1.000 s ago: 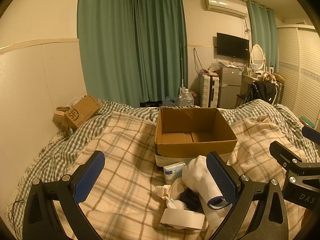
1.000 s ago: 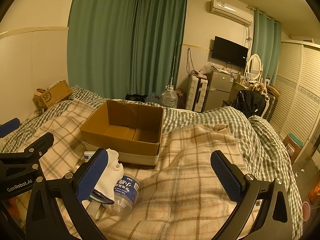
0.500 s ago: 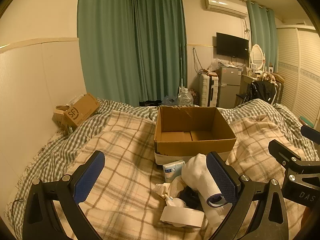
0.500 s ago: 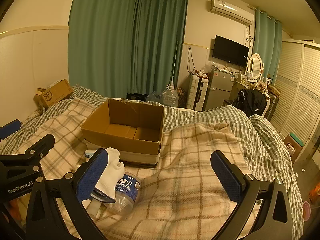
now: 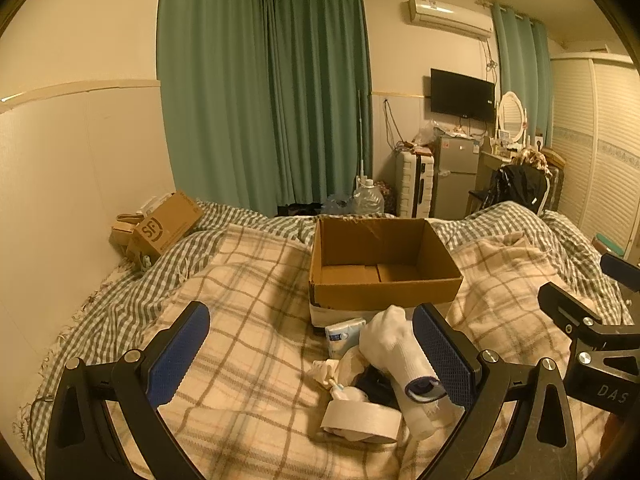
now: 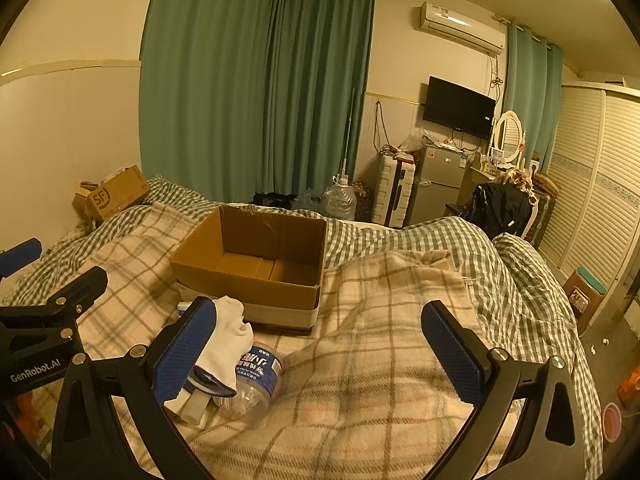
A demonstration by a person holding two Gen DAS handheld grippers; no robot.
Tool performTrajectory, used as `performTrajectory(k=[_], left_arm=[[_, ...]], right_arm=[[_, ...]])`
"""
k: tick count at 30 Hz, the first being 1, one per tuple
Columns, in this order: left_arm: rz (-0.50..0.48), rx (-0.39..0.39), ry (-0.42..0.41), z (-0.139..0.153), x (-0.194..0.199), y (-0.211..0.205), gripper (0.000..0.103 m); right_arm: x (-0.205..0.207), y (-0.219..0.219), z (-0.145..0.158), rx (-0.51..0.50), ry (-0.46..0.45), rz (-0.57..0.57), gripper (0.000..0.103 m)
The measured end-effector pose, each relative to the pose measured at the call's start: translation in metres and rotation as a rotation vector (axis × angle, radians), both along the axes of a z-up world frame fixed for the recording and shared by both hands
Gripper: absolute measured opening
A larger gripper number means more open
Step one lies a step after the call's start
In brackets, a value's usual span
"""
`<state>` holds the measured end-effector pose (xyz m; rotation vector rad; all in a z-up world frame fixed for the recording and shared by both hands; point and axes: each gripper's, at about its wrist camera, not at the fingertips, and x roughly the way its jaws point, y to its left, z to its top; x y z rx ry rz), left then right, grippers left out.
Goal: Organize objects
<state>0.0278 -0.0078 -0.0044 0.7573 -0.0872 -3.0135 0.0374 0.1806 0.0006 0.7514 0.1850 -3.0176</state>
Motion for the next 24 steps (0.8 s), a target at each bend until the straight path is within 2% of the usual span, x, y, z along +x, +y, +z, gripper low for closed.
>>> performTrajectory(k=[4,10,14,19,21,23,24], left_arm=[[-0.004,0.000,-0.060,-0.015,-0.004,-0.003,0.103],[-0.024,-0.006,-0.225,-0.070,-0.020,-0.001,0.103],[-0.080,0.012,-0.338,-0.101,-0.030,0.005,0.103],[-0.151,0.014,-0.415,-0.120,-0.042,0.017,0.102],[-0.173,0.023,-0.445,-0.130,-0.048,0.021,0.097],[-0.209,0.061,-0.458,-0.133,-0.050,0.021,0.081],[-0.216,0.067,-0.453,-0.132,-0.049,0.020,0.080]], right_arm=[[0.000,0.001,-0.007,0.006,-0.021,-0.001,0.103],[-0.013,0.003,-0.030,0.006,-0.095,-0.008,0.103],[-0.021,0.005,-0.044,0.000,-0.136,-0.005,0.103],[-0.030,0.004,-0.056,-0.004,-0.178,0.002,0.103],[-0.033,0.003,-0.060,-0.001,-0.192,0.005,0.103],[-0.034,0.001,-0.062,0.005,-0.200,0.007,0.103],[-0.034,0.000,-0.063,0.009,-0.202,0.006,0.103]])
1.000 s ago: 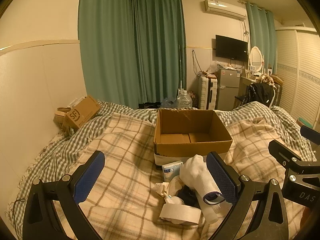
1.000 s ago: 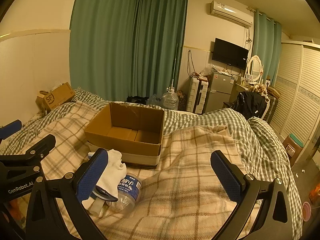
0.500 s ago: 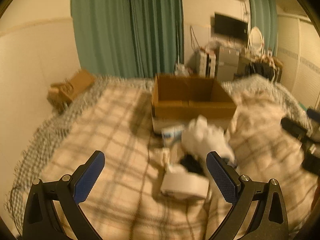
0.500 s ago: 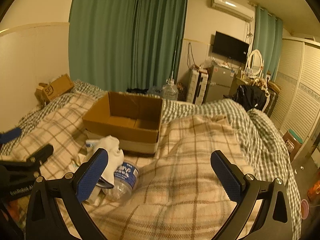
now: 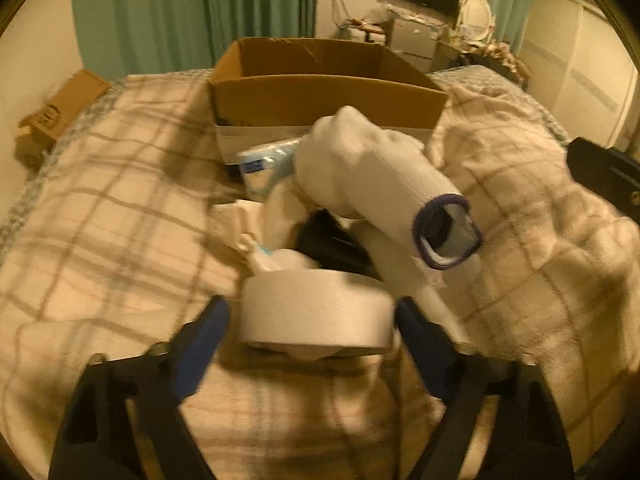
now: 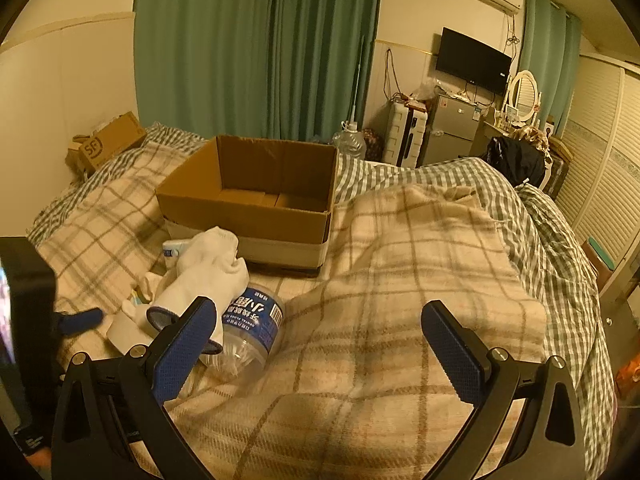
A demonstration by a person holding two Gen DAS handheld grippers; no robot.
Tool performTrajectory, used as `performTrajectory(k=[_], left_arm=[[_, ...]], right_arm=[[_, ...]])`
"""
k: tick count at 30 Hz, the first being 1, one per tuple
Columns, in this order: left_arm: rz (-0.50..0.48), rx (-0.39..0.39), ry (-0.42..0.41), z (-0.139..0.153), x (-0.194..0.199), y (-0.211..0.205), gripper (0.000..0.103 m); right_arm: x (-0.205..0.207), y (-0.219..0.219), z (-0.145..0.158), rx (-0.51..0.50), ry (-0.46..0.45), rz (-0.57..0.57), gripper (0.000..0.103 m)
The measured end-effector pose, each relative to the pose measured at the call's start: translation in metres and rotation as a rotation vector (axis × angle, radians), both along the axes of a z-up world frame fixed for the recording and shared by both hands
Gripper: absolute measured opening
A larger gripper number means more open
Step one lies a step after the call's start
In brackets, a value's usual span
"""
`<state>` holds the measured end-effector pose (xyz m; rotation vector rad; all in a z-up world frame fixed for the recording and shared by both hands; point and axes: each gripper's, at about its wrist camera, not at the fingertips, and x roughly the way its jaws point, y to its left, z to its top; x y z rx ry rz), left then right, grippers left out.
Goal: Organize objects
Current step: 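Grasp the white tape roll with the left tool, then grasp the white glove with the right tool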
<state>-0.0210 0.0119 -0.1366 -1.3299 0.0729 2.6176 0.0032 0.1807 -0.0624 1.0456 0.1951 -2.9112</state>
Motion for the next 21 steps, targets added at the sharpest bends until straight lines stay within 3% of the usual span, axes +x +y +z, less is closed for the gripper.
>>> performTrajectory(k=[14,21], left_arm=[[0.031,-0.045,0.208,0.069,0.033,-0.020,0.079],[0.117,-0.046,0.307,0.102,0.037,-0.056,0.079]], right_arm=[[0.012,-0.017,0.021,0.029,0.052,0.030,0.103],[0.000,-0.032,0.030,0.005,0.056,0.074,0.103]])
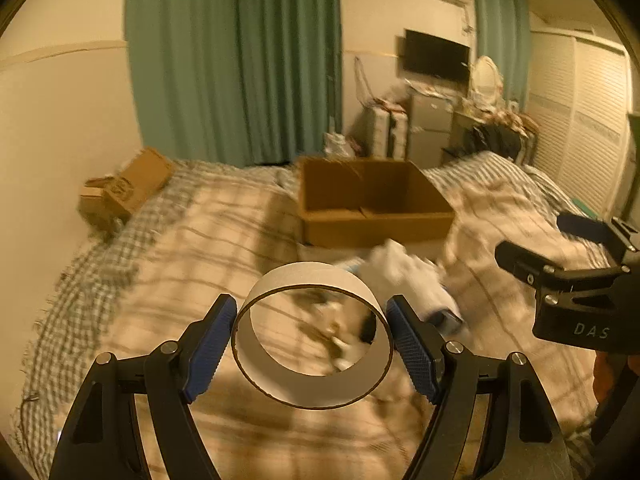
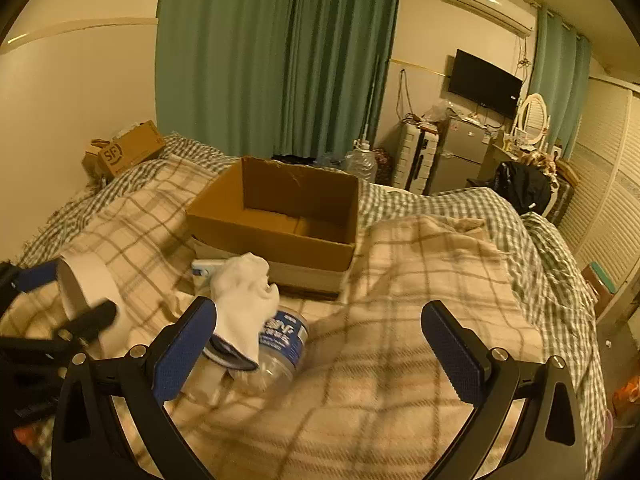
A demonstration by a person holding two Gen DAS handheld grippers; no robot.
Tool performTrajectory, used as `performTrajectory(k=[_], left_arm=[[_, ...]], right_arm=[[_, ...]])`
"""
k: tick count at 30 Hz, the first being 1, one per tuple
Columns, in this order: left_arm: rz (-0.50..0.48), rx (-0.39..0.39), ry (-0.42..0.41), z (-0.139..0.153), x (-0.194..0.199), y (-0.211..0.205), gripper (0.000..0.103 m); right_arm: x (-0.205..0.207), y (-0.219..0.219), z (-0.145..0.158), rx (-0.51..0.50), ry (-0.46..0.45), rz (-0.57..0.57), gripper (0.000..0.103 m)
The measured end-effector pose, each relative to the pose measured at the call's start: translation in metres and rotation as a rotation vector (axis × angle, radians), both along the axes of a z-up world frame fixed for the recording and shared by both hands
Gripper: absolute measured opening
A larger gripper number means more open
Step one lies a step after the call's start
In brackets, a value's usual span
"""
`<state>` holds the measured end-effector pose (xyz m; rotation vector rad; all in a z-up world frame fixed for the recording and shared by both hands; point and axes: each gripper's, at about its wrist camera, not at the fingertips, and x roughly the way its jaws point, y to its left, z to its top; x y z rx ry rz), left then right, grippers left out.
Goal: Organize objects
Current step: 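Grasp the white glove with the right tool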
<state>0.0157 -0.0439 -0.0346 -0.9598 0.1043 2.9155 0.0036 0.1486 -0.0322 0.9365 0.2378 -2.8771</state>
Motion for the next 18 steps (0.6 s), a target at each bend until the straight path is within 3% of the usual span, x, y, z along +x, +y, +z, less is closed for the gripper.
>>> performTrajectory(k=[4,9,13,15,17,18], left_arm=[[0.056,-0.017,-0.001,-0.005,-0.014,-0.016,0.079],[0.068,-0.006,-0.034,-0.020,-0.024,-0.024,0.079],[0.070,0.006,-0.058,-0.031,-0.029,-0.026,0.079],[0.067,0.014,-0.070,-0.034,-0.031,-0.026,0.079],[0.060,0.025,-0.075,-0.034,-0.030,-0.027,0.079],[0.058,0.029,-0.075,-0.033,-0.029,-0.027,0.079]], right_arm=[[-0.030,-0.017,-0.008,-0.017,-0.047,0.051,0.103],[-0.067,-0.043,-0.048,-0.006,-0.176,0.108,0.102],[-0.079,-0.053,-0.079,0.021,-0.272,0.135,0.092],[-0.081,-0.055,-0.087,0.038,-0.299,0.140,0.078],[-0.081,-0.056,-0.090,0.042,-0.317,0.149,0.051],[-0.079,-0.055,-0.090,0.049,-0.317,0.155,0.049]])
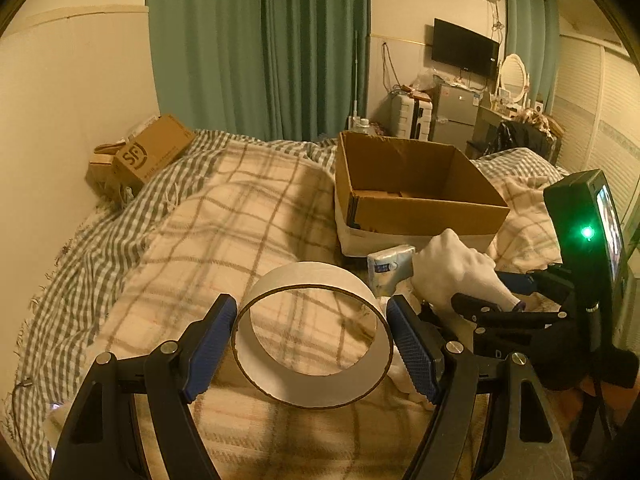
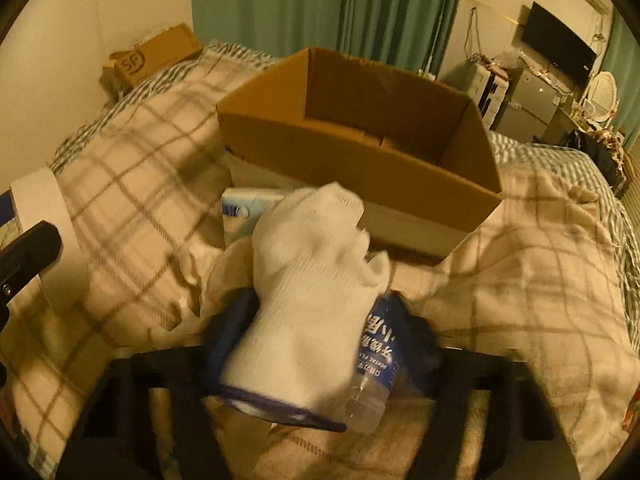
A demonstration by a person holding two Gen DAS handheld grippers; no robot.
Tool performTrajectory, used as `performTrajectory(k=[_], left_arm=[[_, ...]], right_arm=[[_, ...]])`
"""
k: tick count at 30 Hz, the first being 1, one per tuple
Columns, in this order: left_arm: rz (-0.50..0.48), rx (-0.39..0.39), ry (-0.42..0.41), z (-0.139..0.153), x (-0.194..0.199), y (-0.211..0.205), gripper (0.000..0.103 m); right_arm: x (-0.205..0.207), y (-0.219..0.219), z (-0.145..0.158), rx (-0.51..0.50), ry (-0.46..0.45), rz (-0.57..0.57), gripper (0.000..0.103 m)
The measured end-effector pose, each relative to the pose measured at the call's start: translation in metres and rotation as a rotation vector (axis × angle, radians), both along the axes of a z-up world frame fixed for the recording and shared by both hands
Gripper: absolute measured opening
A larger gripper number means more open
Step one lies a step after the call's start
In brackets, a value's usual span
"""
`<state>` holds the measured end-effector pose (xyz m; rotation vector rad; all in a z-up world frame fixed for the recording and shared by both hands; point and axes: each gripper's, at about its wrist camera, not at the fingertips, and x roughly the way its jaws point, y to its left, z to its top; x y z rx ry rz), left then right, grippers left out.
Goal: Organize objects
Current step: 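Grasp the white glove with the right tool, then lower the tape roll into the box with the left tool while the right tool drops the glove in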
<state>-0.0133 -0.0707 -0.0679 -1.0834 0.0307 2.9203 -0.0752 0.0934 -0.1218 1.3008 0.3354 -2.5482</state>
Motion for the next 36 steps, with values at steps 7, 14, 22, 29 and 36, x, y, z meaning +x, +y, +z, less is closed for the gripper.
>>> performTrajectory(k=[7,14,22,29,36], left_arm=[[-0.043,0.020,0.022,0.022,-0.005,0.007,0.079],[-0.135,0.020,0.120,0.078,-0.038,0.040,0.079],[-0.127,-0.092,0.181,0.104,-0.123,0.075,0.079],[-0.154,-0.081,0.095,0.051,-0.190,0.086,0.079],[-0.186,-0.061,0.008,0.005,-0.216,0.094,0.080]], right_arm=[[0.020,0.003,0.040,-0.002,0.105,0.046,0.038],[0.015,0.028,0.132,-0.043,0.298,0.035,0.038],[-0.051,0.041,0.178,-0.018,0.371,0.003,0.038],[-0.129,0.047,0.129,-0.014,0.270,-0.024,0.035],[-0.159,0.055,0.074,-0.055,0.195,-0.045,0.037]])
